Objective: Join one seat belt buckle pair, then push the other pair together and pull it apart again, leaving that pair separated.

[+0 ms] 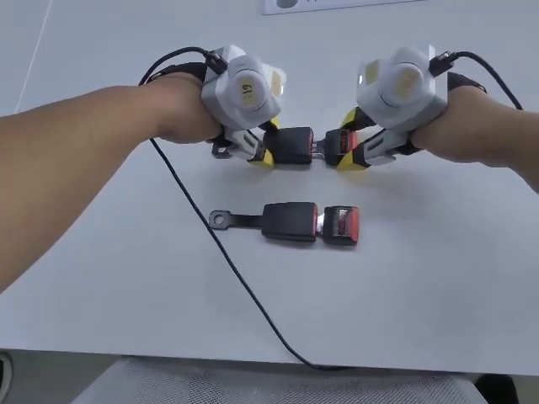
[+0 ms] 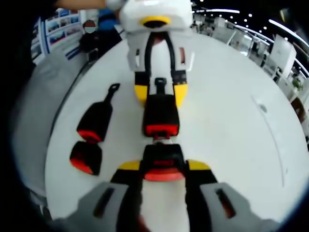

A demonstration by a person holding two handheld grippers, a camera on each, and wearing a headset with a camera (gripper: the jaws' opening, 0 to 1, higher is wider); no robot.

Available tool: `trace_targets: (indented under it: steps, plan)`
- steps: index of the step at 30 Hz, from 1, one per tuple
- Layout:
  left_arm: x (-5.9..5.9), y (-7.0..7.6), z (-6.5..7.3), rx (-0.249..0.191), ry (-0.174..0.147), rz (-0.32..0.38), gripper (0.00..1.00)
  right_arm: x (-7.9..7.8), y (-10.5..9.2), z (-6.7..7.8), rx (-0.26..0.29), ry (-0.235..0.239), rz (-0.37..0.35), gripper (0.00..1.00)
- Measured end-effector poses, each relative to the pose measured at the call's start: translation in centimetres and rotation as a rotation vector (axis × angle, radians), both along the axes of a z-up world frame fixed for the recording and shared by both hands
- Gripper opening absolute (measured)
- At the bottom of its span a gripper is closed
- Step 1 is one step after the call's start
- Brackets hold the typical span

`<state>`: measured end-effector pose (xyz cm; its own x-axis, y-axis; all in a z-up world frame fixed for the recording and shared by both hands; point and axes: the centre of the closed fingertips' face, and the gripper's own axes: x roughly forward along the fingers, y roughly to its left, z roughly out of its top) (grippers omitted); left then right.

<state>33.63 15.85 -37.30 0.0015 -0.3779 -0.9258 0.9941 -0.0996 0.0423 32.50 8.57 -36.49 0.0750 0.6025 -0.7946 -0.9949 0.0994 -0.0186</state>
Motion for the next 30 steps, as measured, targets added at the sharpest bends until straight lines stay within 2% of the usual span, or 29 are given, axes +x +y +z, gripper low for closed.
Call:
trace_targets:
  steps: [4,8,11,15,30]
  plan:
    - [0.01,0.02,0.01,-0.003,0.000,0.010,0.29,0.11,0.34,-0.16,-0.005,-0.004,0.002,0.32]
    - [0.02,-0.02,0.01,-0.022,0.016,0.044,0.28,0.35,0.49,-0.30,0.001,-0.004,-0.015,0.32]
    - [-0.02,-0.08,0.07,-0.032,0.012,0.039,0.28,0.31,0.50,-0.27,-0.002,-0.003,-0.015,0.32]
    - [-0.10,-0.14,0.07,-0.020,0.001,0.036,0.28,0.25,0.60,-0.21,-0.011,0.000,-0.017,0.31]
    - [-0.10,0.09,0.14,-0.011,-0.003,0.031,0.28,0.08,0.92,0.10,-0.034,-0.007,-0.011,0.32]
